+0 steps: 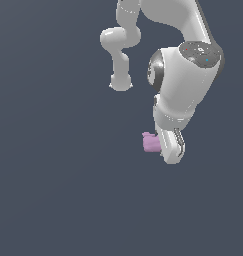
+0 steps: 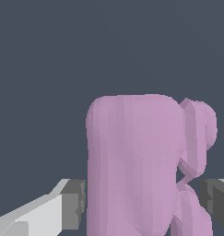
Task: Pick up the object and move it to a goal position.
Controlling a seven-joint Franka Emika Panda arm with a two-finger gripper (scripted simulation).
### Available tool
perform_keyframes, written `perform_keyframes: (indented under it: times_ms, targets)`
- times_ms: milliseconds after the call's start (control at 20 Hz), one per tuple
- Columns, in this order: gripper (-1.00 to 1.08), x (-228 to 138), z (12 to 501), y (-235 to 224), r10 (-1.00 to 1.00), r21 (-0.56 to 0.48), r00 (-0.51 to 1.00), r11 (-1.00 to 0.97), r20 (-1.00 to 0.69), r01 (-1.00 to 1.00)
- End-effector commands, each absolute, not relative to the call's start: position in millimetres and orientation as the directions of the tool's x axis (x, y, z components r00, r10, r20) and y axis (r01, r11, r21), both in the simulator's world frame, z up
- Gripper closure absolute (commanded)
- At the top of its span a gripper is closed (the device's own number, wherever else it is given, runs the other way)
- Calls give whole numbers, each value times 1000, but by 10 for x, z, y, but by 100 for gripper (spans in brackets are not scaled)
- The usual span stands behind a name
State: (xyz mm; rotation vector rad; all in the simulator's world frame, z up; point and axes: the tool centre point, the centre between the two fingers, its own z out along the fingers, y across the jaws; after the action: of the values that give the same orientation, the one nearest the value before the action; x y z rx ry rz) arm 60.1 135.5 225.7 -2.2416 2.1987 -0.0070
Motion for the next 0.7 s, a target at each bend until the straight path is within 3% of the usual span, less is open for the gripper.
perform_keyframes:
  times_ms: [0,650]
  targets:
    - [108,662,2460,1441,-1000,-2,19,-19,2,-1000]
    - [108,853,2972,1674,-1000,0,20,-20,0,-1000]
